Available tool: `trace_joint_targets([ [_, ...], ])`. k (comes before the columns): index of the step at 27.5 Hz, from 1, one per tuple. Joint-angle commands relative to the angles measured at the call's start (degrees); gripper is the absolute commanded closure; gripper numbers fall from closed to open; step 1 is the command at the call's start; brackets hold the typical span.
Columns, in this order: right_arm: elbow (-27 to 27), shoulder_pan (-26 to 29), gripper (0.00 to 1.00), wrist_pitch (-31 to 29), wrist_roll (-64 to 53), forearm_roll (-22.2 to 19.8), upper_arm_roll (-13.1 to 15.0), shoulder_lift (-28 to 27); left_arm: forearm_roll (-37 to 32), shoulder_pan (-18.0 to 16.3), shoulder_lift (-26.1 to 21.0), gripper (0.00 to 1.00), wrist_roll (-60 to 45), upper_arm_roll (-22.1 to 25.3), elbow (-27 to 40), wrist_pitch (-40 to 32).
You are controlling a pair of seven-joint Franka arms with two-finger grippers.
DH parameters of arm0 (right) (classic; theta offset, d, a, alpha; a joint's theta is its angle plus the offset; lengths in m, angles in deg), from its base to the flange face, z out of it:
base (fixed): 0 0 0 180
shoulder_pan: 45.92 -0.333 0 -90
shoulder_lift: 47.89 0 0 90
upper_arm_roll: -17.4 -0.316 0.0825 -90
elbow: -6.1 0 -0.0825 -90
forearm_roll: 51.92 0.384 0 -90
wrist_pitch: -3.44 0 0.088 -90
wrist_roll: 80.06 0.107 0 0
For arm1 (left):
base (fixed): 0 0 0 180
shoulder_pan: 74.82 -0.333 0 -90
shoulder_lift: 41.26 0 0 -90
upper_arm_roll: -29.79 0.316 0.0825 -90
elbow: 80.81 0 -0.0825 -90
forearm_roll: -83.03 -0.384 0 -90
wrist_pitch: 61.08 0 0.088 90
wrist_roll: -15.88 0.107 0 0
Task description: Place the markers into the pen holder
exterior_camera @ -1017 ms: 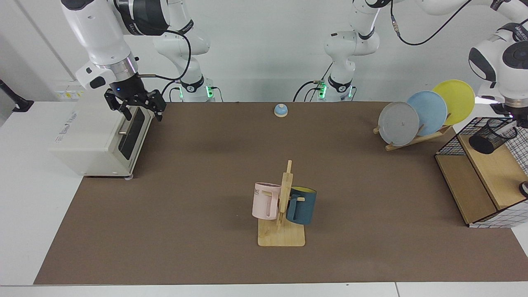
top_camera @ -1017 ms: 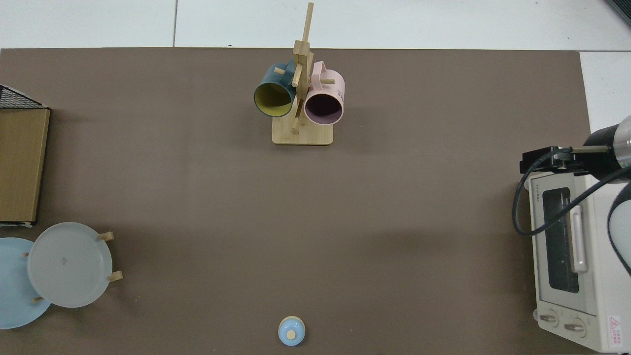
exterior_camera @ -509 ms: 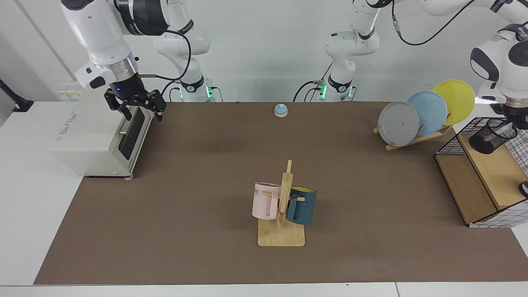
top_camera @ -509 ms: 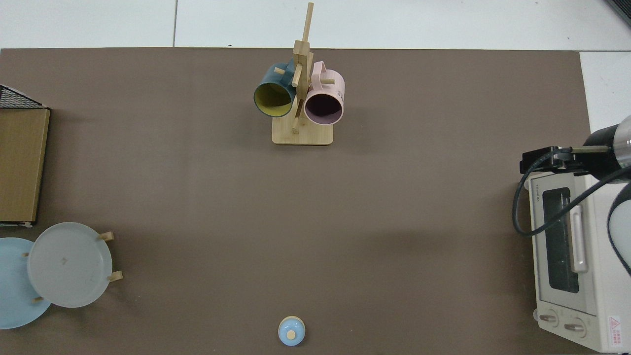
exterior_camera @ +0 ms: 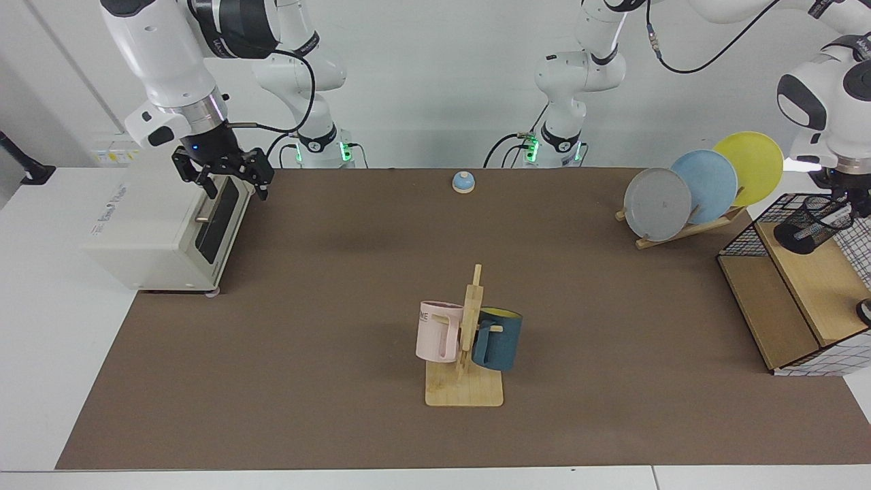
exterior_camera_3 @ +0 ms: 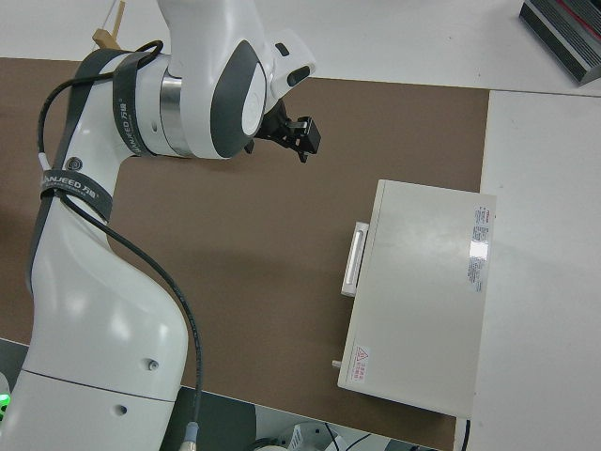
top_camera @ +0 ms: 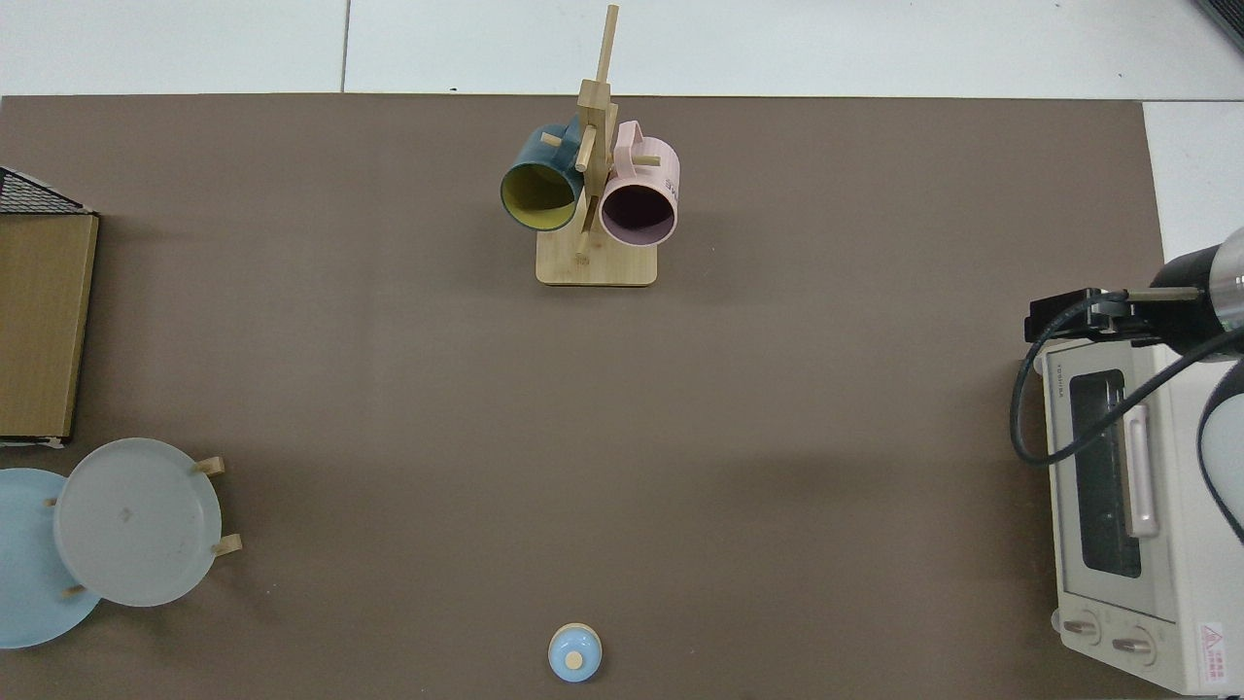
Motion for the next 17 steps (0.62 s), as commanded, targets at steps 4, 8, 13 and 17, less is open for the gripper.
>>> trace_joint_targets([
  [4,0.27,0.85,0.0,0.37,-1.81,1.06,-0.37,-0.12,1.4,0.38,1.21,0.0,-0.21,-0.51,-2.53,-0.04],
  [8,0.27,0.85,0.0,0.37,-1.81,1.06,-0.37,-0.12,4.91,0.64,4.63,0.0,-0.74,-1.04,-2.63,-2.76],
  [13,0.27,0.85,0.0,0.37,-1.81,1.06,-0.37,-0.12,8.51,0.73,8.76,0.0,-2.14,-5.25,-3.51,-7.86],
  [17,0.27,0.85,0.0,0.37,-1.81,1.06,-0.37,-0.12,8.78,0.64,9.73,0.0,-10.46,-10.08,-5.88,-14.09],
])
